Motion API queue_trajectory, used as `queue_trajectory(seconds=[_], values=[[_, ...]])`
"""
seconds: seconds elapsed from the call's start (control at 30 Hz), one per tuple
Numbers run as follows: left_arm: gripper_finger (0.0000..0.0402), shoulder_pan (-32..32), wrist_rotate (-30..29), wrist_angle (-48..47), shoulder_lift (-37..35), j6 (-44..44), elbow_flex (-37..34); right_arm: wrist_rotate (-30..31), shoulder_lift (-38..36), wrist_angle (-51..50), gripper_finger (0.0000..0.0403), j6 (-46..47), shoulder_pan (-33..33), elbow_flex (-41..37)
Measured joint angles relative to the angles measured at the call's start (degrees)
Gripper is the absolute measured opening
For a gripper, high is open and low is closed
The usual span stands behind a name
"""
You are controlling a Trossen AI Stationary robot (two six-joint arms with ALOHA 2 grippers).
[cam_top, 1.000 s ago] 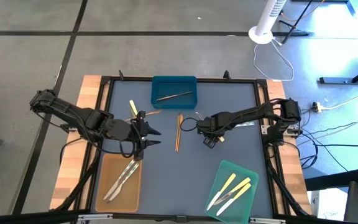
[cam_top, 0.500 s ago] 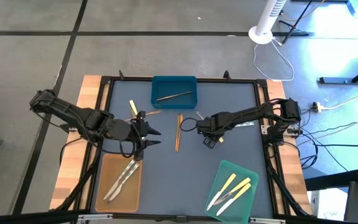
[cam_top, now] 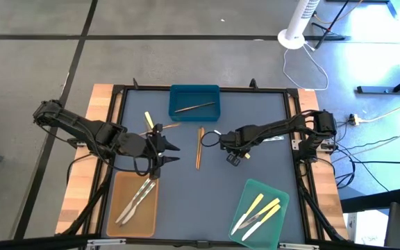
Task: Sort silverware by color (type)
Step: Put the yellow knife into the green bin
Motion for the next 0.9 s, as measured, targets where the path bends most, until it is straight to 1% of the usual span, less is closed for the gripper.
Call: queue_trajectory(seconds=[0.23,0.43,0.6,0.73,0.9], values=[[0.0142,0.0,0.0,0.0,0.0,0.0,0.0,0.1,-0.4,0.0,0.0052,-0.1,0.0,-0.1],[0.0142,0.0,0.0,-0.1,0.0,0.0,0.0,0.6,-3.5,-1.4,0.0051,-0.1,0.0,-0.2],[0.0142,0.0,0.0,-0.1,0.0,0.0,0.0,-0.2,-7.8,-1.5,0.0051,-0.1,0.0,-0.1],[0.0142,0.0,0.0,-0.1,0.0,0.1,0.0,-3.0,-12.2,-1.3,0.0051,-0.6,0.3,-0.1],[0.0142,0.0,0.0,-0.1,0.0,0.1,0.0,-5.9,-17.6,-0.4,0.0051,-1.5,2.8,-0.1]])
